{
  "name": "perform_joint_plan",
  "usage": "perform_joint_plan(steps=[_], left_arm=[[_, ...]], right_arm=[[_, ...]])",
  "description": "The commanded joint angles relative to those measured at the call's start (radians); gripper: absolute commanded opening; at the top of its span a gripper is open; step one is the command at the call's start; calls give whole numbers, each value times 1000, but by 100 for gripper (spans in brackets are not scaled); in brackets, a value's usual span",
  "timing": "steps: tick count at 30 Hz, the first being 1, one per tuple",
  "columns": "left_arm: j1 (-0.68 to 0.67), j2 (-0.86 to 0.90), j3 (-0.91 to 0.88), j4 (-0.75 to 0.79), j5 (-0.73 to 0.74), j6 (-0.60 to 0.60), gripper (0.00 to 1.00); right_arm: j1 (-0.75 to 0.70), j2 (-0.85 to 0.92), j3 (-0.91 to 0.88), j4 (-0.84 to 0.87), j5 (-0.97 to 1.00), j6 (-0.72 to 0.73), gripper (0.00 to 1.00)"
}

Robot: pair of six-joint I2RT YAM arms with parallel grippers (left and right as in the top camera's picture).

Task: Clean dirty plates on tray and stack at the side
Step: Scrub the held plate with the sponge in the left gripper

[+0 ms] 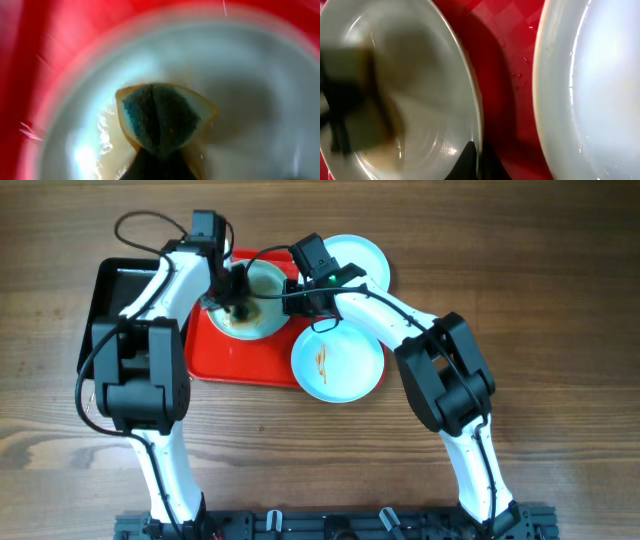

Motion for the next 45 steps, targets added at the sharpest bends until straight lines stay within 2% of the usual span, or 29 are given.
perform_joint_plan(steps=[1,5,10,13,17,18,20,22,24,26,28,29,31,32,35,37,39,42,45], left_arm=[[14,26,-6,121,-286,-69,4],[-5,26,-6,165,-266,-76,4],[-37,26,-6,-24,-67,-62,4],[-21,26,-6,-119,164,64,4],[0,26,-6,-166,200,71,4],[2,26,-6,-167,244,129,4],[2,26,-6,-168,385,324,4],[2,26,-6,-168,376,383,4],[6,26,-6,-134,272,369,4],[7,26,-6,-71,82,258,4],[7,26,-6,-24,-157,69,4],[6,26,-6,-26,-232,-20,4],[5,11,7,-103,-219,-153,4],[5,-8,21,-160,-146,-180,4],[5,-51,30,-272,67,-166,4],[5,-48,30,-330,122,-93,4],[5,-47,29,-380,128,-21,4],[7,-46,29,-364,113,103,4],[10,-40,18,-232,-51,47,4]], right_arm=[[7,27,14,-10,-32,-15,4],[7,27,14,-5,-31,-15,4],[7,30,14,2,-31,-15,4],[7,47,14,8,-32,8,4],[7,52,14,13,-35,13,4],[7,52,14,13,-36,13,4],[7,52,14,12,-40,12,4],[7,52,14,12,-40,12,4],[7,52,14,12,-40,12,4],[7,52,14,11,-40,11,4],[7,52,14,10,-39,11,4],[7,52,14,10,-40,11,4],[7,52,14,8,-39,11,4],[7,52,14,8,-39,11,4],[7,52,14,5,-40,10,4],[7,52,14,4,-46,9,4],[7,52,14,4,-47,10,4],[7,52,14,4,-47,9,4],[7,52,14,5,-47,10,5]])
